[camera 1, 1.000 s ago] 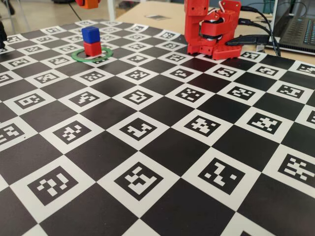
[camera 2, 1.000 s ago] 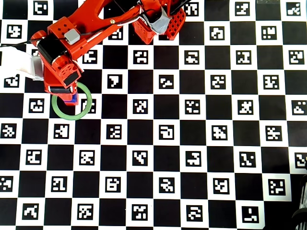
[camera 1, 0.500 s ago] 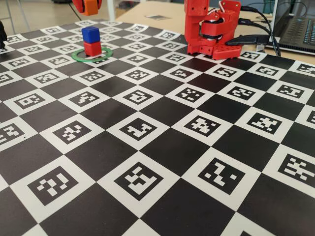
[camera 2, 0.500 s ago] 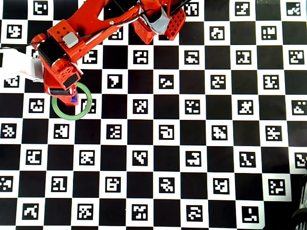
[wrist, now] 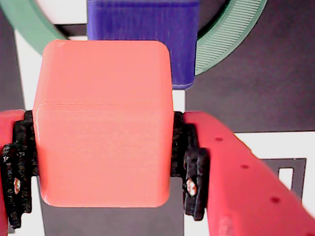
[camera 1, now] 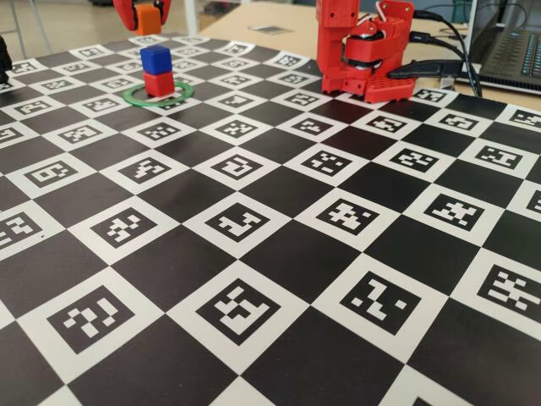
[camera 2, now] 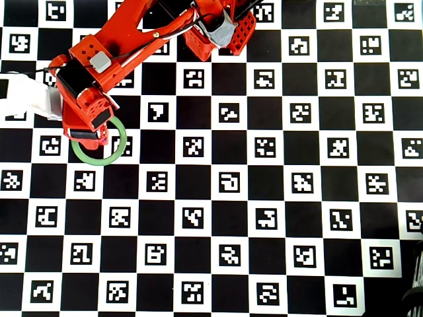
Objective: Grab the red cube then put it in the green circle then put the blue cube on top and finally the orange cube on top
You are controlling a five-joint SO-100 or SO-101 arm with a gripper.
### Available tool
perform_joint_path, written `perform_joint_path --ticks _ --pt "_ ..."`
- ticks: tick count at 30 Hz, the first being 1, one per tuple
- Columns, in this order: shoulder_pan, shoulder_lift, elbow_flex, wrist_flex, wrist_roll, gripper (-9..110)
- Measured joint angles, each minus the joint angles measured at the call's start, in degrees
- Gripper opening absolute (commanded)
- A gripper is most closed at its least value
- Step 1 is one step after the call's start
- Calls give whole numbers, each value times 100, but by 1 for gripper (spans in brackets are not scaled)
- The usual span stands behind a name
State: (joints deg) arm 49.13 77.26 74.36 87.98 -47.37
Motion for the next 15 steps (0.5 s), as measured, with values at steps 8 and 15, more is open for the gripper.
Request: perform_joint_path --ticks 8,15 --pt "44 0 70 -62 9 3" --pt "79 0 158 -62 9 3"
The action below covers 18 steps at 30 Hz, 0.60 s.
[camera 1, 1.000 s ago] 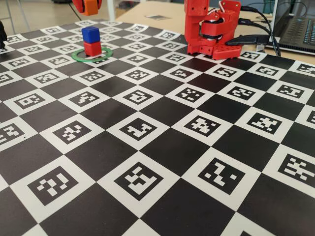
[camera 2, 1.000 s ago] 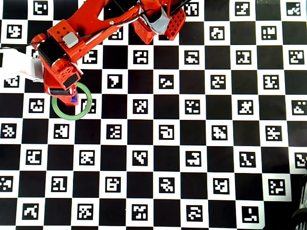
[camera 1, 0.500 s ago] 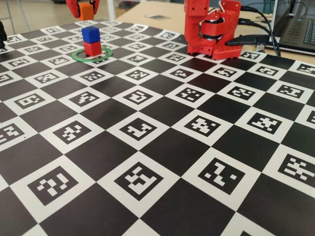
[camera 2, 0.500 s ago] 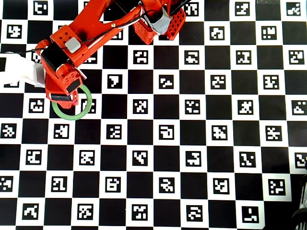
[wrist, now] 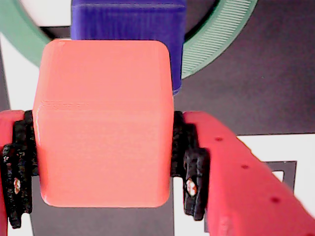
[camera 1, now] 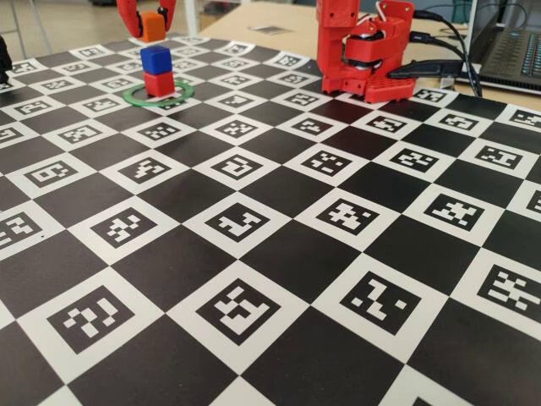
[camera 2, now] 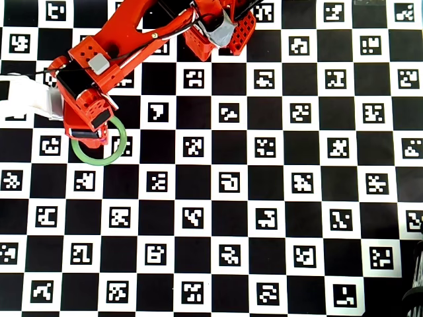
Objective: Grab the red cube then put it in the green circle then put the blue cube on top and finally the orange cube on top
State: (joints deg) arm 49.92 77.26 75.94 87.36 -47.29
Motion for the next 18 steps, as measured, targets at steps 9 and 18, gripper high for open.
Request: perform_joint_path --ticks 9,18 --pt "26 0 176 -44 -44 3" --pt "26 0 211 -176 0 3"
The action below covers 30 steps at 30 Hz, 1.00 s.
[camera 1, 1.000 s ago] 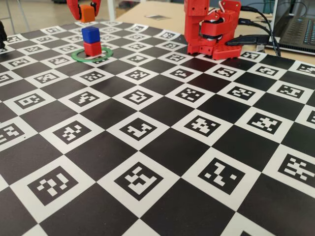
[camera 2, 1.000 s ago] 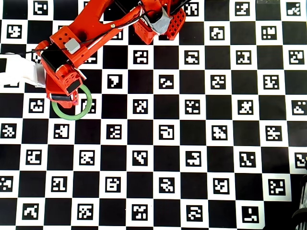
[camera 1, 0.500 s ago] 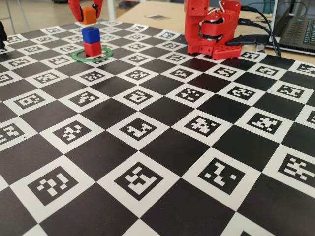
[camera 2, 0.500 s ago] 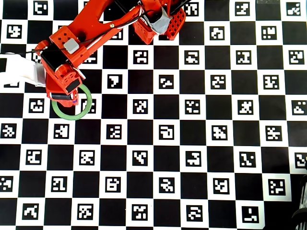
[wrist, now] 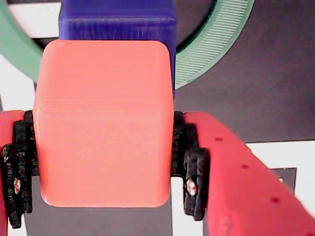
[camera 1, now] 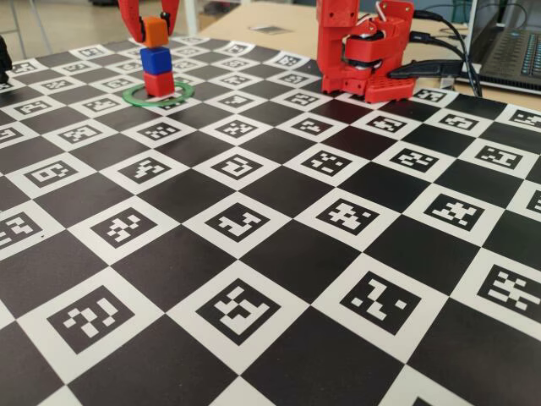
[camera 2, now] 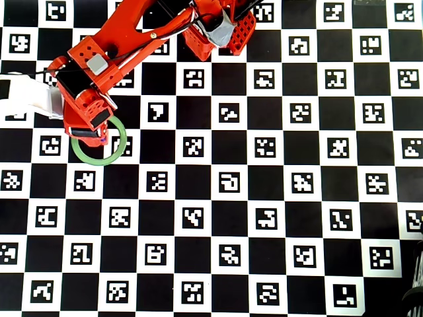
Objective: Grab the red cube then put it in the green circle then put the blue cube on top and finally the orange cube on top
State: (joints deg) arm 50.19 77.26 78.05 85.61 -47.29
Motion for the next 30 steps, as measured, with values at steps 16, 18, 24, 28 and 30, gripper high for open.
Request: perform_joint_path --ticks 16,18,24,28,30 --pt "105 0 44 -114 -88 3" --pt "105 0 70 -123 -88 3" --pt "105 0 70 -123 -88 3" --pt "105 0 70 -123 -88 3" --pt "105 0 70 -123 -88 3"
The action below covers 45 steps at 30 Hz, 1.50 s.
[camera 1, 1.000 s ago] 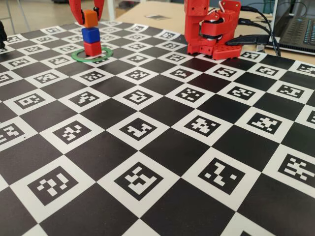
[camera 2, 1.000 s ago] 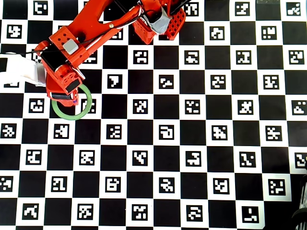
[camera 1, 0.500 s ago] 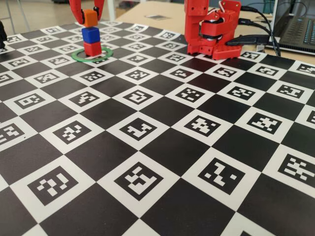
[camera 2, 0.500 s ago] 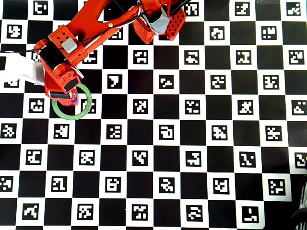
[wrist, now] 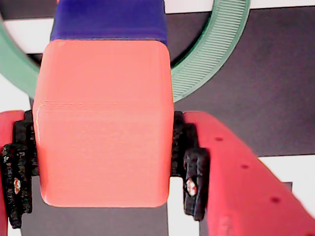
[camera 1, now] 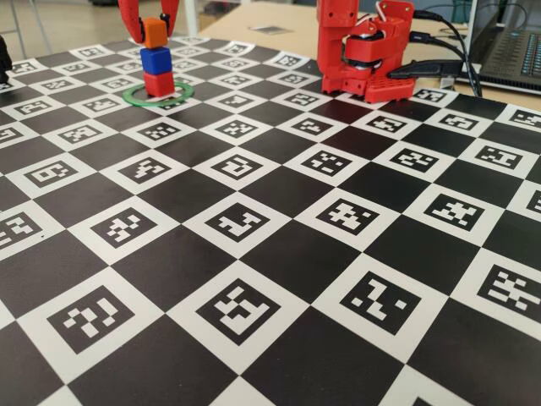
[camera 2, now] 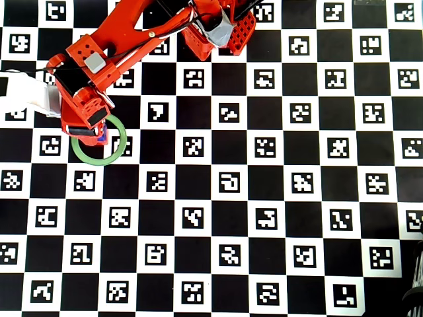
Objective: Grab the red cube then put it in the green circle then put the blue cube on top and finally the orange cube on top
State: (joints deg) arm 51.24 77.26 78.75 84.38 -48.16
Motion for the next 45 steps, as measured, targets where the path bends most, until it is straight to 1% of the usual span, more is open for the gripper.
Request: perform_joint_path --ticks 20,24,28,30,35,45 --pt "0 0 141 -105 0 4" --pt "0 0 141 -105 0 15" --pt "0 0 149 -105 0 36" --pt "0 0 149 -105 0 42" --pt "0 0 149 -105 0 46" --pt "0 0 149 -105 0 50"
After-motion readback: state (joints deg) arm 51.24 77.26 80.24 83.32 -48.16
